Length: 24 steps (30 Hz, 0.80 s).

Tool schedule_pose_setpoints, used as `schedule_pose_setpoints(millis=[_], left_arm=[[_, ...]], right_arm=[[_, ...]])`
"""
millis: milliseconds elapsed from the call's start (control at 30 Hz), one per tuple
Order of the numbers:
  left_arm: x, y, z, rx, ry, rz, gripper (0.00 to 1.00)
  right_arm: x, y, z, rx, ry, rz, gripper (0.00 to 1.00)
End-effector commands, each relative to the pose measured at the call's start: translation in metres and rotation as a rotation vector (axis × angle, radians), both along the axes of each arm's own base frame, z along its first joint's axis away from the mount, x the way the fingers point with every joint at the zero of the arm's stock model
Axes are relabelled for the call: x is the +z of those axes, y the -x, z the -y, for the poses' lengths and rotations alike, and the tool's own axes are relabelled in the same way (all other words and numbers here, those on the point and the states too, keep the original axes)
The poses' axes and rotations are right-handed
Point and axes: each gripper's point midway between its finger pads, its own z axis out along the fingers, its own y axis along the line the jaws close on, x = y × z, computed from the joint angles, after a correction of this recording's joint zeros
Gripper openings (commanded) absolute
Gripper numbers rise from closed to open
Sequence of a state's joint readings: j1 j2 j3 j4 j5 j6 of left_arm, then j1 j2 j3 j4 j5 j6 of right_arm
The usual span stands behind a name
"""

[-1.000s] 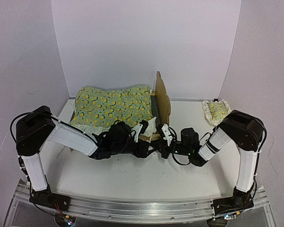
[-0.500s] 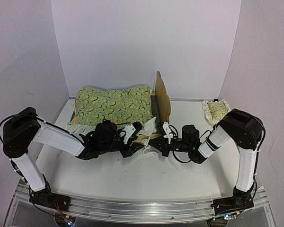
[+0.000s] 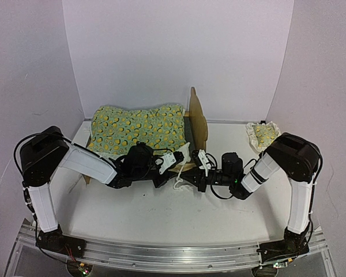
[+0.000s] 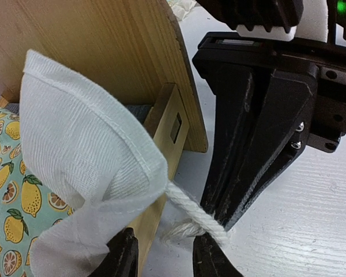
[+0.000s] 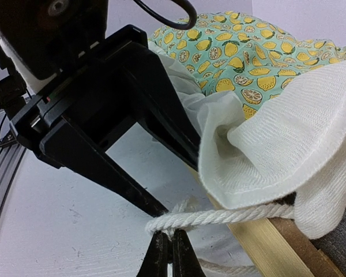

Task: Set up the pet bed

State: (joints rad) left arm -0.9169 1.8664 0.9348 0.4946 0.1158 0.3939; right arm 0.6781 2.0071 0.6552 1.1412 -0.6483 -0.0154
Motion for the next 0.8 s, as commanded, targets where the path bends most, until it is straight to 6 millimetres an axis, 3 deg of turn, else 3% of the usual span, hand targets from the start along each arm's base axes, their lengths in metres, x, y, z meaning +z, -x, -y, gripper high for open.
schedule_pose_setpoints(millis=[0, 133, 400, 433, 500, 533, 667, 767], left_arm=[[0.009, 0.001, 0.014, -0.070, 0.011, -0.010, 0.31], [0.008, 0.009, 0.017, -0.120, 0.016, -0.056, 0.29], [0.014, -0.004, 0.016, -0.056, 0.022, -0.058, 0.00], [0.016, -0.007, 0.016, -0.039, 0.026, -0.058, 0.00], [0.019, -0.011, 0.013, -0.005, 0.032, -0.059, 0.00], [0.020, -0.011, 0.011, 0.005, 0.037, -0.064, 0.00], [0.022, -0.013, 0.009, 0.032, 0.048, -0.079, 0.00], [0.020, -0.015, 0.008, 0.049, 0.052, -0.092, 0.00]], right_arm=[[0.025, -0.004, -0.004, 0.020, -0.055, 0.077, 0.00], [0.026, -0.005, -0.004, 0.019, -0.057, 0.078, 0.00], [0.033, -0.012, -0.001, -0.040, -0.074, 0.031, 0.00], [0.035, -0.015, 0.002, -0.080, -0.076, -0.005, 0.05], [0.030, -0.026, 0.014, -0.198, -0.030, -0.086, 0.26], [0.023, -0.026, 0.018, -0.224, 0.015, -0.127, 0.29], [0.001, -0.010, 0.030, -0.286, 0.205, -0.139, 0.55], [-0.009, 0.000, 0.034, -0.275, 0.305, -0.073, 0.66]])
